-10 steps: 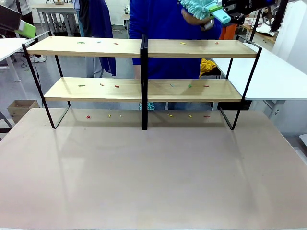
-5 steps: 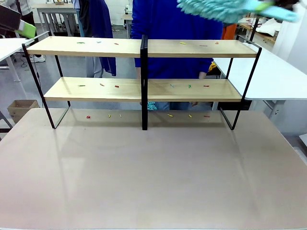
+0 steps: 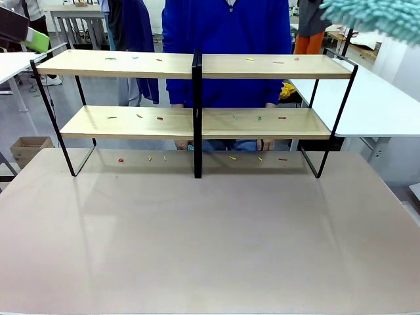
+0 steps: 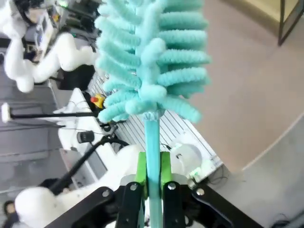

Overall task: Clean the shelves.
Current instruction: Pick up the Duster when the human hands it over.

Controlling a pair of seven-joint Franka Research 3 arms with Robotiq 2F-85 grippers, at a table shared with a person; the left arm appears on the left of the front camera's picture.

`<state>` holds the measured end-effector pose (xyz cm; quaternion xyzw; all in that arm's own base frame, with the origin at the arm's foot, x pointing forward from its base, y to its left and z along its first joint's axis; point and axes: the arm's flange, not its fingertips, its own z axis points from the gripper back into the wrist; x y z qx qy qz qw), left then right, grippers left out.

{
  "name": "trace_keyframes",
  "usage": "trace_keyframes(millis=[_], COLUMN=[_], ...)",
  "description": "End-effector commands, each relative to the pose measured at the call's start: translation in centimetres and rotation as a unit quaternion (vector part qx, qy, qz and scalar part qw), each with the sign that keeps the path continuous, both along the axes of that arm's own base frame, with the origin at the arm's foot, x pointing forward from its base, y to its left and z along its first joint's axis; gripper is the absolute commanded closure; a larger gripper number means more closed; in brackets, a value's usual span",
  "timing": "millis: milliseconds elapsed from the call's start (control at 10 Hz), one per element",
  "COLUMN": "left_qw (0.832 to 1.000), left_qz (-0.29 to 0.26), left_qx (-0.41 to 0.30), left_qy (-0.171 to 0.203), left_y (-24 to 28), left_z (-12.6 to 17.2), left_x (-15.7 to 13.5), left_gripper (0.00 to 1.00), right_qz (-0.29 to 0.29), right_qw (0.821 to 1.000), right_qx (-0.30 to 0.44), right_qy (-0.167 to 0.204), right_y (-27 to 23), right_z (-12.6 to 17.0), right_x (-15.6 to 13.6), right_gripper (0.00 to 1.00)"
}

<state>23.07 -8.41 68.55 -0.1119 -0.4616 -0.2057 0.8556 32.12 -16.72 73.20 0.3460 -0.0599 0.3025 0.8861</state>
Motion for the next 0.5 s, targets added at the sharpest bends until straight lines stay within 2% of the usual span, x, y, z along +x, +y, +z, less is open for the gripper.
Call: trace_keyframes(millis=[0, 200, 400], left_qw=[1.000, 1.000, 1.000], left_qz=[-0.002, -0.002, -0.002], left_qx=[0.000, 0.000, 0.000], left_qy=[0.000, 0.000, 0.000], left_y=[0.0, 0.0, 0.0], left_z=[0.0, 0.0, 0.0], left_x=[0.1, 0.1, 0.1], left_gripper=[0.00, 0.00, 0.00], right_qz=[0.002, -0.032, -0.052], right_qw=[0.999, 0.994, 0.980], right_qx=[0.023, 0.079, 0.148], right_qy=[-0.038, -0.067, -0.122], right_y=[-2.7, -4.7, -6.1], right_z=[-1.7, -4.3, -5.6], right_x=[-3.1, -4.7, -5.4], right_gripper=[1.00, 1.00, 1.00])
